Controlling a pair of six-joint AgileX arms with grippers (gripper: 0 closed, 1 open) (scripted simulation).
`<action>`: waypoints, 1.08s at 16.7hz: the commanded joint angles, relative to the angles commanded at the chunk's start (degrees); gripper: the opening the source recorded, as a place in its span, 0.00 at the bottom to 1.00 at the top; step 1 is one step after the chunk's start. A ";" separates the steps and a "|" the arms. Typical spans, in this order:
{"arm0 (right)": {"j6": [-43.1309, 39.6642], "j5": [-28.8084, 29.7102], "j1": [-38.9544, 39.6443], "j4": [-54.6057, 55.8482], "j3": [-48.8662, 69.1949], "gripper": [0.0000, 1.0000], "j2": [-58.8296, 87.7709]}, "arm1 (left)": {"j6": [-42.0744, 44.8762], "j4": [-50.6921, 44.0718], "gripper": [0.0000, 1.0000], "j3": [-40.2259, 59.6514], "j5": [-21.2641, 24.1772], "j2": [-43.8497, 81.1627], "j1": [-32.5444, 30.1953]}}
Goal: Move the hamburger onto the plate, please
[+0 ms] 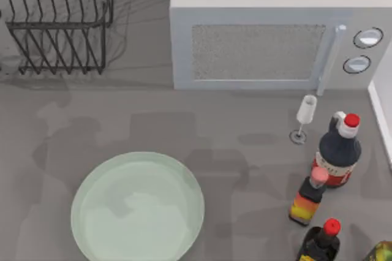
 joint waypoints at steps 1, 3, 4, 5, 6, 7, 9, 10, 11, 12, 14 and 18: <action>0.00 0.00 0.00 0.00 0.00 1.00 0.00 | 3.52 0.27 0.00 0.11 -0.36 -0.87 -1.12; 0.00 0.00 0.00 0.00 0.00 1.00 0.00 | 12.39 0.75 0.00 0.26 -1.13 -2.65 -3.91; 0.00 0.00 0.00 0.00 0.00 1.00 0.00 | 17.78 0.91 0.00 0.27 -1.51 -3.46 -5.56; 0.00 0.00 0.00 0.00 0.00 1.00 0.00 | 23.67 1.02 0.00 0.22 -1.89 -4.21 -7.32; 0.00 0.00 0.00 0.00 0.00 1.00 0.00 | 30.01 1.09 0.00 0.08 -2.23 -4.91 -9.16; 0.00 0.00 0.00 0.00 0.00 1.00 0.00 | 36.85 1.09 0.00 -0.17 -2.54 -5.53 -11.05; 0.00 0.00 0.00 0.00 0.00 1.00 0.00 | 51.71 0.91 0.00 -0.97 -3.01 -6.48 -14.88; 0.00 0.00 0.00 0.00 0.00 1.00 0.00 | 59.57 0.73 0.00 -1.49 -3.17 -6.81 -16.79; 0.00 0.00 0.00 0.00 0.00 1.00 0.00 | 67.69 0.49 0.00 -2.11 -3.26 -7.02 -18.67; 0.00 0.00 0.00 0.00 0.00 1.00 0.00 | 75.91 0.21 0.00 -2.82 -3.27 -7.07 -20.54; 0.00 0.00 0.00 0.00 0.00 1.00 0.00 | 92.24 -0.43 0.00 -4.43 -3.08 -6.86 -24.23; 0.00 0.00 0.00 0.00 0.00 1.00 0.00 | 121.41 -1.43 0.00 -7.80 -2.14 -5.47 -31.20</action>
